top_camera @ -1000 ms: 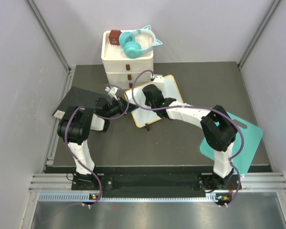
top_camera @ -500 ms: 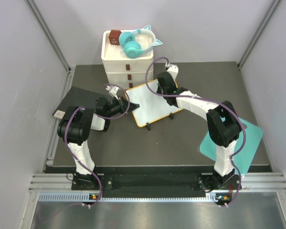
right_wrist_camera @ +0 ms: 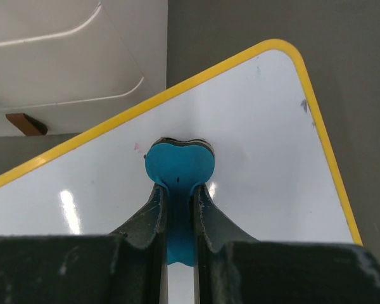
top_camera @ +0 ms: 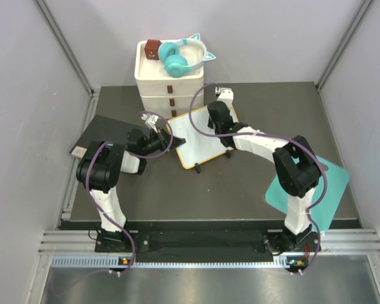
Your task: Erase the whiteboard
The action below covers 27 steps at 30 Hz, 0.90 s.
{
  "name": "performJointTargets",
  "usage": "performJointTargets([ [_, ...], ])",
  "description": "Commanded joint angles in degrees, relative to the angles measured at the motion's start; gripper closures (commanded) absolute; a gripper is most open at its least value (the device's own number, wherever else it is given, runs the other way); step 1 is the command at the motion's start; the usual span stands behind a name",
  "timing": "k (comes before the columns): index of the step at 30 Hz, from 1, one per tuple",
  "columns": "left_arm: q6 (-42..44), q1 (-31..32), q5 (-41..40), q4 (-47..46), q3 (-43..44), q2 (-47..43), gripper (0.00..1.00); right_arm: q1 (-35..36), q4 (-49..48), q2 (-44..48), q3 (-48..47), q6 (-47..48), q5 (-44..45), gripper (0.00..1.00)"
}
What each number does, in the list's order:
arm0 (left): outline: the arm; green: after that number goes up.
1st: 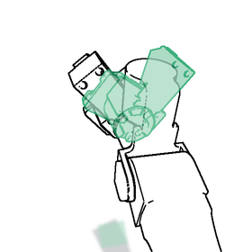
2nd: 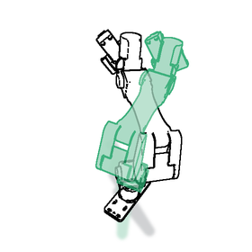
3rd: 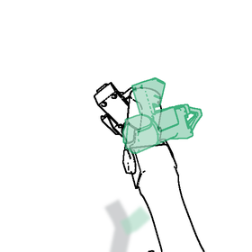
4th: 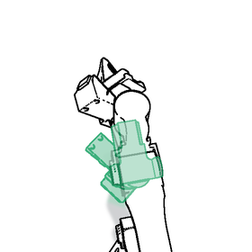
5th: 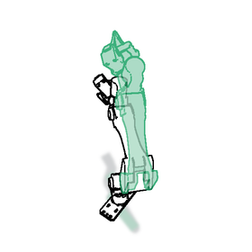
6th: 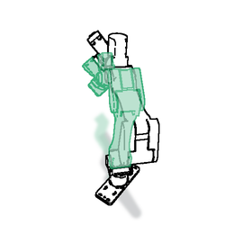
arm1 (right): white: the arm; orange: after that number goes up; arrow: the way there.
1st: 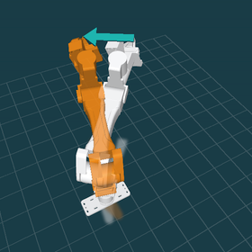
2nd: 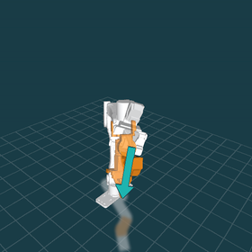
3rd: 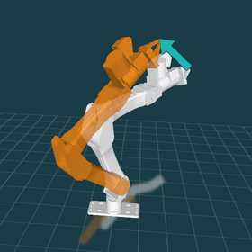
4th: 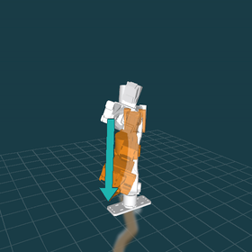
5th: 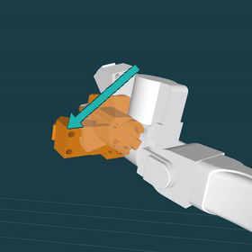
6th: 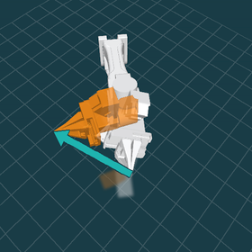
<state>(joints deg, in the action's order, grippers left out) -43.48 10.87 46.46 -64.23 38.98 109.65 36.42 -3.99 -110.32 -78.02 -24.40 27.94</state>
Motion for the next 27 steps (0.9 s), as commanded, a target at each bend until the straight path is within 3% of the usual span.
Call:
performJointTargets([
  [1, 9.6, 2.7, 5.0, 7.6, -1.5, 2.2, 1.00, 7.1, 6.5, -4.0, 5.7, 0.8, -6.7, 1.00],
  [16, 9.4, 2.7, 5.1, 7.4, -1.5, 2.2, 1.00, 21.1, 6.5, -10.4, 6.5, -2.3, -6.6, 1.00],
  [27, 9.6, 2.7, 5.0, 7.4, -1.7, 2.1, 1.00, 9.5, 6.9, -3.8, 15.2, -10.7, -3.2, 1.00],
])
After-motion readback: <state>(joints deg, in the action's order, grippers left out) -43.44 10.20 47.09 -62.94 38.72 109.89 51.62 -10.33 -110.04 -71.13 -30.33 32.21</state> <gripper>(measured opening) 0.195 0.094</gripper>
